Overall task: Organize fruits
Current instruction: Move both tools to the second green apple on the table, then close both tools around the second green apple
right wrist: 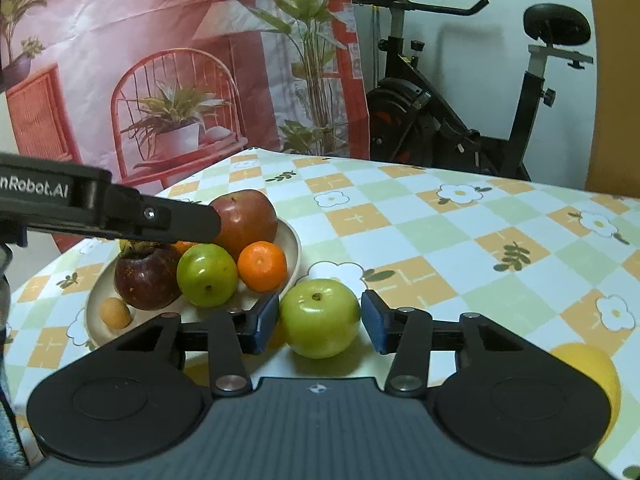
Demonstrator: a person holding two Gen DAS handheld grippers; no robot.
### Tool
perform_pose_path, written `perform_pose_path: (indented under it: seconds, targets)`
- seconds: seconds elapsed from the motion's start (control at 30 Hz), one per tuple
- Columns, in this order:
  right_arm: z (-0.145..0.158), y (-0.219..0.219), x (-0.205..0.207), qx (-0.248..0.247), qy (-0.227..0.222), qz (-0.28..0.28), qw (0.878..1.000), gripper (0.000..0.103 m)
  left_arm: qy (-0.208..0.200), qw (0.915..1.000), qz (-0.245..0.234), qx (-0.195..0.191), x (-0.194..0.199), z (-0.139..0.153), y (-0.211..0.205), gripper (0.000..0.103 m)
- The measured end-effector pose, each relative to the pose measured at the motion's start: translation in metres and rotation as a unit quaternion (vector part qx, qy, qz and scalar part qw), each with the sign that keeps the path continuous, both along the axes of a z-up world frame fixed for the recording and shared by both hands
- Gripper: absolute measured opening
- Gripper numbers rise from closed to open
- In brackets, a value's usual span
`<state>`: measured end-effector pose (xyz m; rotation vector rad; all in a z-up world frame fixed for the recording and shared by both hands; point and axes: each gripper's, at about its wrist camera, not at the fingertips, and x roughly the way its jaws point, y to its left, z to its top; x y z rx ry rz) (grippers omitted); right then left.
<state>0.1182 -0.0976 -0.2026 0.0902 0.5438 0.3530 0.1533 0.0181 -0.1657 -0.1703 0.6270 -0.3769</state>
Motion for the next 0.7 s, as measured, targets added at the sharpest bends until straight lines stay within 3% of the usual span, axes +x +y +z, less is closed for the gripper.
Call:
perform_pose_path:
  seconds: [0.27, 0.47, 0.7]
  targets:
    - [0.001, -0.004, -0.026, -0.014, -0.004, 0.009, 1.000, 0.048, 0.044, 0.9980, -0.041, -0.018, 0.009, -0.012, -0.013, 0.050]
    - [-0.002, -0.011, -0.044, -0.007, 0.004, 0.006, 1.000, 0.047, 0.074, 0.9943, -0.076, -0.009, 0.020, -0.026, -0.037, 0.050]
    - [-0.003, -0.016, -0.051, 0.002, 0.011, 0.006, 1.000, 0.047, 0.081, 0.9926, -0.088, -0.020, 0.023, -0.031, -0.044, 0.052]
